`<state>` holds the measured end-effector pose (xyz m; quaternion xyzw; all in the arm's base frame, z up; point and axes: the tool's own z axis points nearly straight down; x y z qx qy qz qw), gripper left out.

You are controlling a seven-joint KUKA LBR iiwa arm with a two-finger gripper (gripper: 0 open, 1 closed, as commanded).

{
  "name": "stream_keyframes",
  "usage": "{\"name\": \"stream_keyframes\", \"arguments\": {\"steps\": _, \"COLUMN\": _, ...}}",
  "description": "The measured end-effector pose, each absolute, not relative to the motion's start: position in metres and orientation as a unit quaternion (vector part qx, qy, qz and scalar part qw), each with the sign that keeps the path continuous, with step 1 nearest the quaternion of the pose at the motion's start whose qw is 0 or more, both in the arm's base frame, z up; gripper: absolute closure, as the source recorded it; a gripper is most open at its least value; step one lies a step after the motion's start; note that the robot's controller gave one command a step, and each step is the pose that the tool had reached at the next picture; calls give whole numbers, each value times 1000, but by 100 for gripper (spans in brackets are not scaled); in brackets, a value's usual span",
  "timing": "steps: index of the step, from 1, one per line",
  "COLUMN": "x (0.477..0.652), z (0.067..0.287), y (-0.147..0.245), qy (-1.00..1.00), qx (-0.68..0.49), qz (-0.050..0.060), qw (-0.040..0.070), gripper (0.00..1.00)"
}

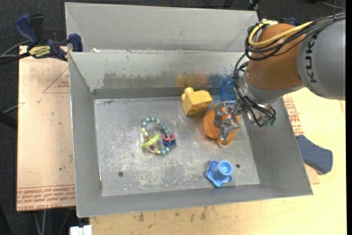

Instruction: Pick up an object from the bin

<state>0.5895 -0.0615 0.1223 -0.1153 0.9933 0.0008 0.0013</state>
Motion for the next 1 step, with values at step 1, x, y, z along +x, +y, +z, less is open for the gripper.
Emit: {"name": "stream_keyframes", "arguments": {"steps": 1, "x": 588, "z": 154, "y": -56, "qy": 987, "qx": -160, "qz": 1, "qw": -1, "gripper": 100}}
